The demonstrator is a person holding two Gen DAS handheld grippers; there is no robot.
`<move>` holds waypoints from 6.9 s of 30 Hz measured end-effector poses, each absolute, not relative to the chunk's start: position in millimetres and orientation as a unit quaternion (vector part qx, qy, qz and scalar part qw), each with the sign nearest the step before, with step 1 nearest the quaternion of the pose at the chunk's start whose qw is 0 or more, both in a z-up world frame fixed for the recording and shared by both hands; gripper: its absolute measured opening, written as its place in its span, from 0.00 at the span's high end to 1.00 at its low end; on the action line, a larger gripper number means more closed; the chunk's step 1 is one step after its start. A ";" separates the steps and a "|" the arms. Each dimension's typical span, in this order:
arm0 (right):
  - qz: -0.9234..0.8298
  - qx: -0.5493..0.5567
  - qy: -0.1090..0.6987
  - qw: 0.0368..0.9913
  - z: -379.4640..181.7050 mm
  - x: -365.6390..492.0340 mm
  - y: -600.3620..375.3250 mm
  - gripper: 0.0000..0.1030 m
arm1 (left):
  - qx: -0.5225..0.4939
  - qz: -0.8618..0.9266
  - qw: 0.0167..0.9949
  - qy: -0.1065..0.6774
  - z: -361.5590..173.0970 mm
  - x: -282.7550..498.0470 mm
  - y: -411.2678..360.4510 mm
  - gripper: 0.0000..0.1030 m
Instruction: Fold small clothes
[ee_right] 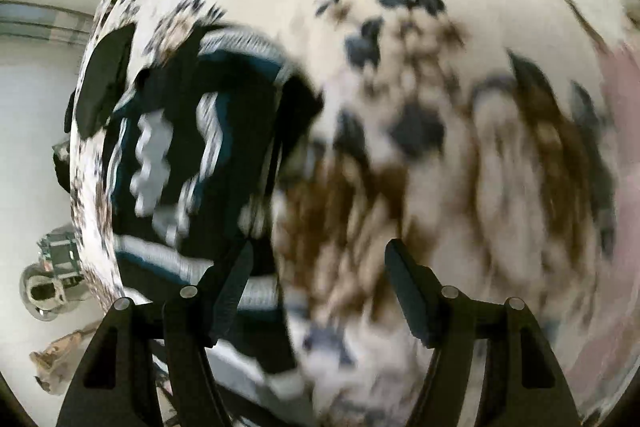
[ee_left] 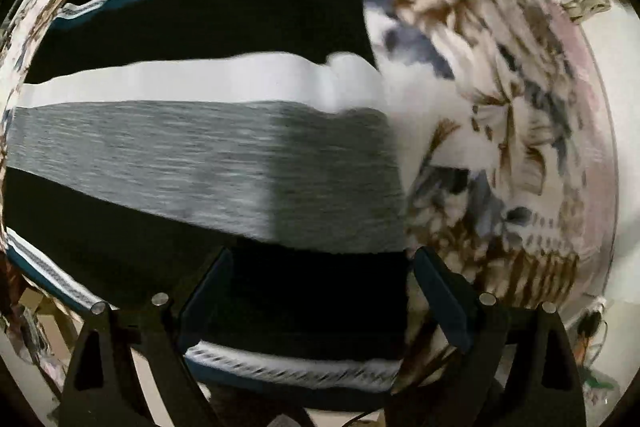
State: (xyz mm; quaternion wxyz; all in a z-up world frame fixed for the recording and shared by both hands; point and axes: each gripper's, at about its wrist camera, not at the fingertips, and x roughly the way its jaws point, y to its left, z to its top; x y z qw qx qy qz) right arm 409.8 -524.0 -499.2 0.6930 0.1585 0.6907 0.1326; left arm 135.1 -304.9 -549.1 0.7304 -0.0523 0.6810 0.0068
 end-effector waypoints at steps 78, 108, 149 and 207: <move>0.292 0.075 0.773 0.558 -552.4 174.3 -151.7 0.51 | -0.342 0.176 0.734 0.560 -486.4 35.7 153.1 0.52; 0.126 0.176 0.673 0.707 -463.0 147.8 -251.3 0.48 | -0.268 -0.041 0.816 0.511 -445.9 229.6 154.5 0.52; 0.114 0.184 0.610 0.762 -529.6 566.1 -233.0 0.96 | -0.115 -0.064 0.826 0.548 -523.9 555.4 114.4 0.92; 0.050 0.118 0.767 0.629 -582.8 -12.2 -220.7 0.46 | -0.038 -0.121 0.705 0.698 -553.0 33.5 135.6 0.54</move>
